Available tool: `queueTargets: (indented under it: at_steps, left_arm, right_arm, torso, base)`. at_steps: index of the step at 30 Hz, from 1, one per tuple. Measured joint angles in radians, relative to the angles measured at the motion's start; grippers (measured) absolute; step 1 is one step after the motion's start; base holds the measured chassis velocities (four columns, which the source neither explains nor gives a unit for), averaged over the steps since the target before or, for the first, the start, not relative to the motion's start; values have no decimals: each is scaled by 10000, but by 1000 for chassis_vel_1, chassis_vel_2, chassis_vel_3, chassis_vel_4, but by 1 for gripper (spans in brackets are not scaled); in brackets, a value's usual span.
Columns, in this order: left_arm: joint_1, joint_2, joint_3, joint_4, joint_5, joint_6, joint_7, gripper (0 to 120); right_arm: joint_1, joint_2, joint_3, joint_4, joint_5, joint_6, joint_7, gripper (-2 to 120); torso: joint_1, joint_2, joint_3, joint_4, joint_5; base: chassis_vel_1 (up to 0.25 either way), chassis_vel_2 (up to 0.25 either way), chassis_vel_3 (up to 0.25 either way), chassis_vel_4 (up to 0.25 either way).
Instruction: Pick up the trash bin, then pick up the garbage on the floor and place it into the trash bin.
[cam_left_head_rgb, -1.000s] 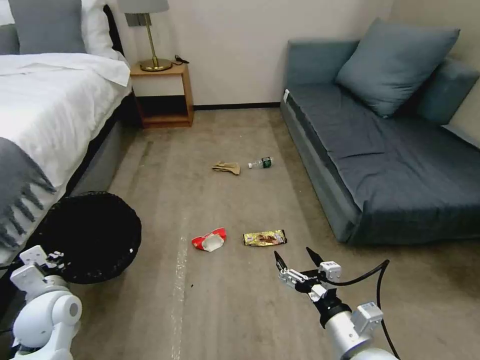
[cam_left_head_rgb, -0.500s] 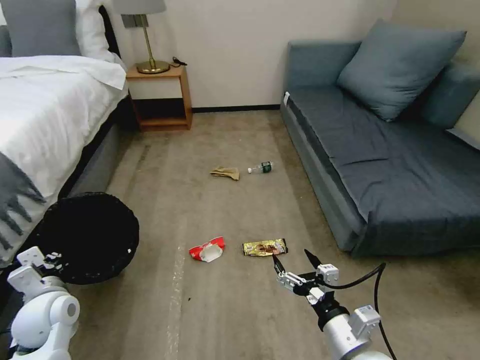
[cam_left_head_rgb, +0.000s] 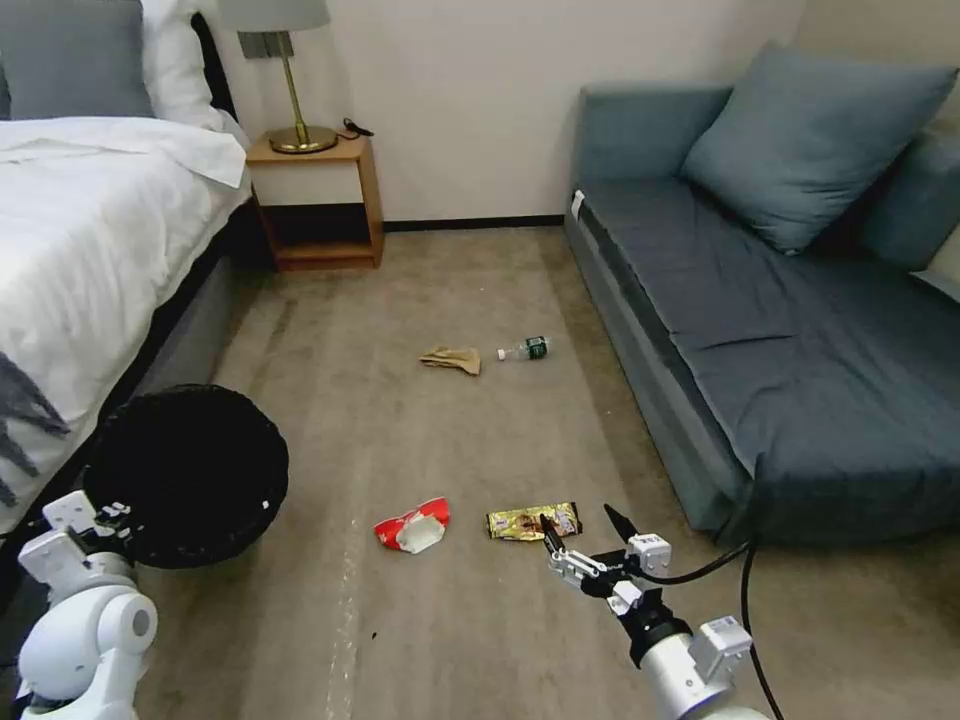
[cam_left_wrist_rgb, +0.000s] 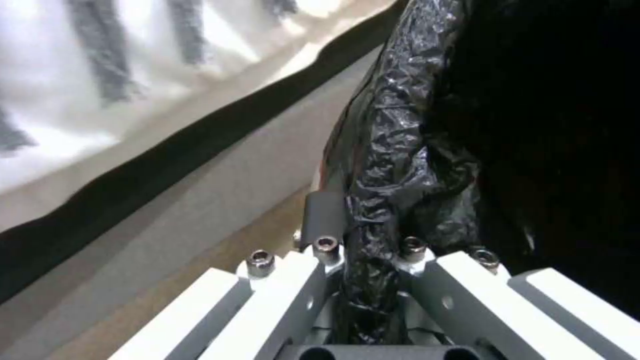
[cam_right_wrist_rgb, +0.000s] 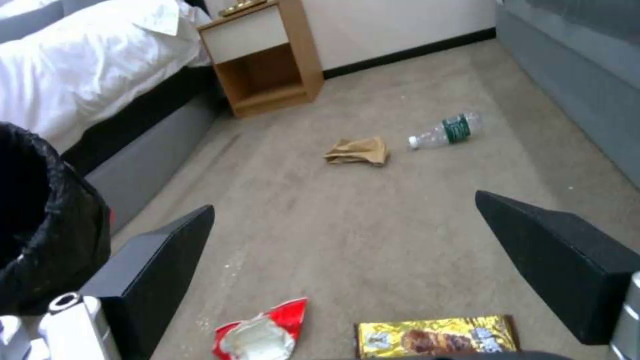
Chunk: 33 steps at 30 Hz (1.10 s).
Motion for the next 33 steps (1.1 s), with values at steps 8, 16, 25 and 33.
queueTargets:
  at_steps: [8, 16, 25, 33]
  left_arm:
    - [-6, -18, 26, 107, -12, 2, 6, 1]
    - [-58, -10, 25, 252, -12, 0, 12, 1]
    - [-60, 63, 140, 531, 168, -151, 103, 1]
    - [-110, 459, 187, 912, 189, -301, 194, 1]
  right_arm:
    - [53, -4, 0, -205, -86, 36, -14, 100]
    - [138, -2, -44, -404, -154, 88, -14, 100]
    - [365, -229, -158, -640, -248, -178, 66, 100]
    - [1820, -1602, -398, -1529, -137, -522, -429, 100]
  torso:
    - [0, 0, 0, 1, -1]
    - [0, 0, 0, 0, 0]
    - [0, 0, 1, -1, -1]
    - [0, 0, 0, -1, 2]
  base:
    - [-93, 90, 98, -86]
    - [-92, 89, 82, -85]
    - [-68, 68, 71, -73]
    - [0, 0, 0, 0]
